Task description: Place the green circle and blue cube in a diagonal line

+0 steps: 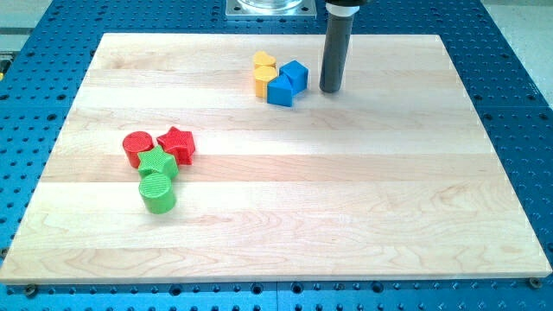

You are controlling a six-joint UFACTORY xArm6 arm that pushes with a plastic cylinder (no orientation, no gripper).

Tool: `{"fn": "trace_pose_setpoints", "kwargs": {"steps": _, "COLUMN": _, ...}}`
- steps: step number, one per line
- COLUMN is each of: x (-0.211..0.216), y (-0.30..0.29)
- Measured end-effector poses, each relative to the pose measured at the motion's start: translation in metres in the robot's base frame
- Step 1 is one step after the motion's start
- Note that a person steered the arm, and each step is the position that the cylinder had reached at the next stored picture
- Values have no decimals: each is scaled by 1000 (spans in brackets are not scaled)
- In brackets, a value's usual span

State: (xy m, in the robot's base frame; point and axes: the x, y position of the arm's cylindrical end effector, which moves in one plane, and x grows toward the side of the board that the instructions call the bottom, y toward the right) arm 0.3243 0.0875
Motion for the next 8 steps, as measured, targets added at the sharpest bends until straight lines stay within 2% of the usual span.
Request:
{"fn": "trace_pose_setpoints", "kwargs": {"steps": 6, "x": 1, "y": -48}}
{"fn": "trace_pose_setpoints", "kwargs": {"steps": 7, "x": 34, "y": -28}}
{"fn": "trace_pose_setpoints", "kwargs": {"steps": 8, "x": 122, "y": -97}}
